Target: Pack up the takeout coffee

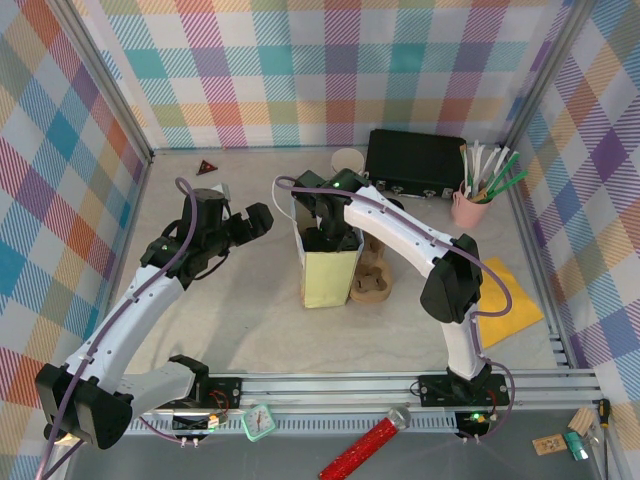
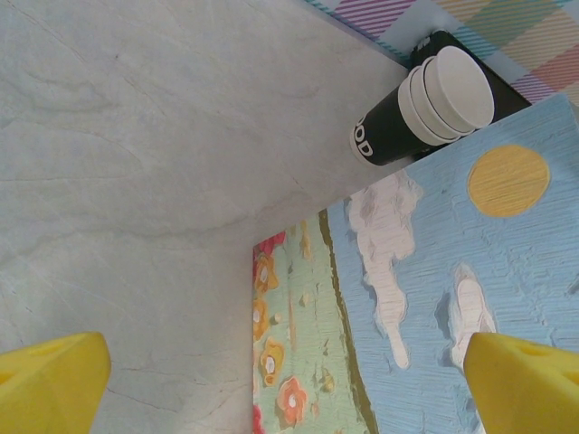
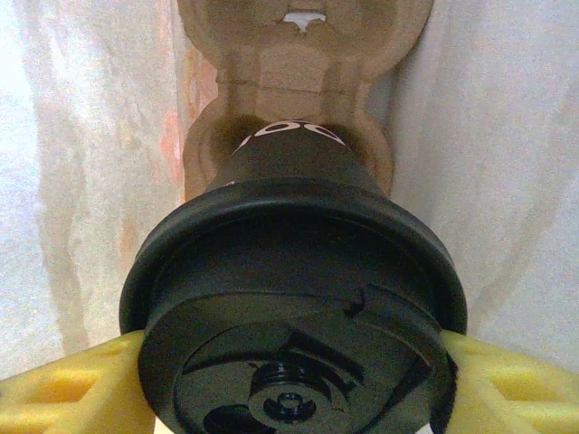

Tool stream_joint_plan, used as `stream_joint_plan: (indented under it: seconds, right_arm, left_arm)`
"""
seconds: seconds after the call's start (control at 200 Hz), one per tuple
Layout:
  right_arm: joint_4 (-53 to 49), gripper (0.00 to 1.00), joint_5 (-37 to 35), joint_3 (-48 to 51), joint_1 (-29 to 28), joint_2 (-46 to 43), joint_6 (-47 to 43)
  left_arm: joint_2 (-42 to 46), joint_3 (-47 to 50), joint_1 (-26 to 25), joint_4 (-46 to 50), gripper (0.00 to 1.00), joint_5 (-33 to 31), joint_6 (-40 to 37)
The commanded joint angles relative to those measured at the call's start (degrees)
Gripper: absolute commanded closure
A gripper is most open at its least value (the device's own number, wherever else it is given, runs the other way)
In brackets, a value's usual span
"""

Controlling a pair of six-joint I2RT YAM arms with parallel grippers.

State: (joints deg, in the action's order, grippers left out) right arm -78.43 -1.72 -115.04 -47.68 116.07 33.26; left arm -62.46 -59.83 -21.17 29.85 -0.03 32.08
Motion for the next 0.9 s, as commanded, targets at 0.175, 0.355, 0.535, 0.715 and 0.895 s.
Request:
stream_joint_plan:
  seconds: [0.175, 0.355, 0.535, 0.715, 0.895]
  right_arm:
    - [1.51, 0.33, -1.11, 2.66, 0.22, 2.95, 0.25]
    - [1.53, 0.33, -1.25, 2.59, 0.4, 3.18, -0.08]
    - [1.62, 0.33, -1.13, 2.52, 0.57, 3.48, -0.37]
    - [1.75, 0.33, -1.13, 2.31, 0.75, 3.79, -0.69]
    - [1.79, 0.33, -0.98, 2.29, 0.83, 4.0, -0.82]
  left_arm:
    - [-0.27, -1.59, 0.51, -0.76, 0.0, 0.65, 0.18]
    - [-0.2, -1.68, 0.51, -0.75, 0.0, 0.61, 0.15]
    - [-0.27, -1.78, 0.51, -0.72, 0.0, 0.65, 0.15]
    - [-0.23, -1.95, 0.51, -0.67, 0.0, 0.65, 0.1]
    - [-0.54, -2.13, 0.51, -0.75, 0.0, 0.74, 0.12]
